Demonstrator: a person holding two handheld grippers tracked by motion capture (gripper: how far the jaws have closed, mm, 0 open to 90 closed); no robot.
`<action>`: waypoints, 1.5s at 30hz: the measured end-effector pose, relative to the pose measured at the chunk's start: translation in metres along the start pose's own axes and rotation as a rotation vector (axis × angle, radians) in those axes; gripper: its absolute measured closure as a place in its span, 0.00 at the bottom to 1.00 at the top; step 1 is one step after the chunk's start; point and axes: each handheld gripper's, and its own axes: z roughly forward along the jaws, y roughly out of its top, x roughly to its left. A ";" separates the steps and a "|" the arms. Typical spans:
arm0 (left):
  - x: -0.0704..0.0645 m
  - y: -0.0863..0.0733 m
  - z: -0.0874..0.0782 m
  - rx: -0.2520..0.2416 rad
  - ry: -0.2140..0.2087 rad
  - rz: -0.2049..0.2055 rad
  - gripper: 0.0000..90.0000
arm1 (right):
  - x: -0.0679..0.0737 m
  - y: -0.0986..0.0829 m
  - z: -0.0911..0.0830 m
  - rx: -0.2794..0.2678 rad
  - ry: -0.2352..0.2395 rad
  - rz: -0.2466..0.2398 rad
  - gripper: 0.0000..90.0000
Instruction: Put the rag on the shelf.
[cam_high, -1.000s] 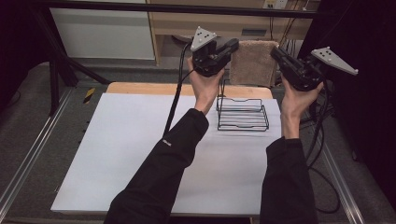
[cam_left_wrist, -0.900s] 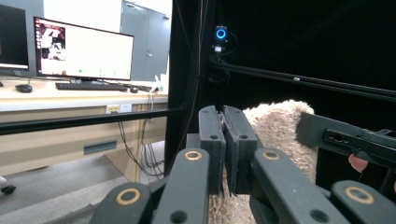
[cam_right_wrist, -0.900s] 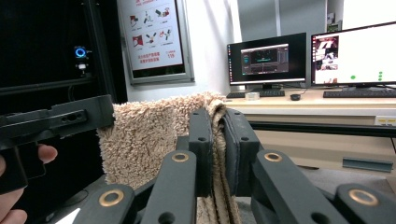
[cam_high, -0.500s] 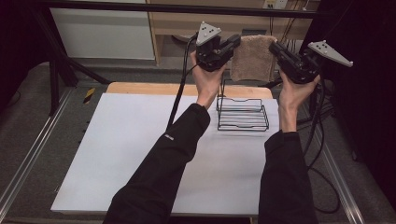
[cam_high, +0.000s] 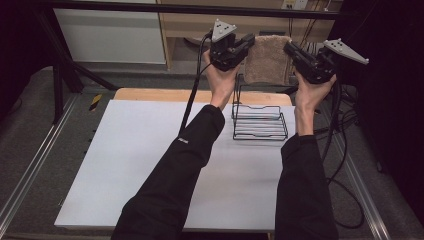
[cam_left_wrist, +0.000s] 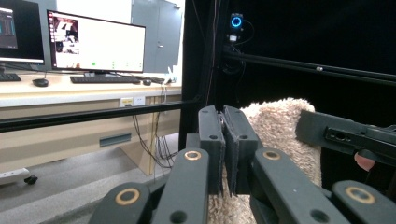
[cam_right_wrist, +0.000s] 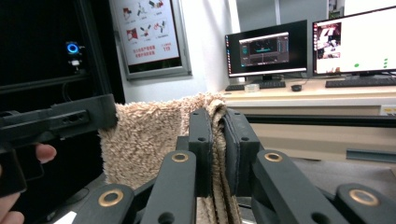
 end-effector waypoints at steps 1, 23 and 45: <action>0.001 -0.002 0.001 0.004 0.000 -0.004 0.96 | -0.001 -0.002 0.001 0.004 -0.001 0.004 0.92; -0.009 -0.043 0.000 0.087 -0.075 0.046 0.95 | -0.026 -0.044 -0.020 0.074 0.005 0.016 0.91; -0.015 -0.052 -0.021 0.123 -0.153 0.053 0.95 | -0.017 -0.051 -0.039 0.082 0.030 -0.020 0.91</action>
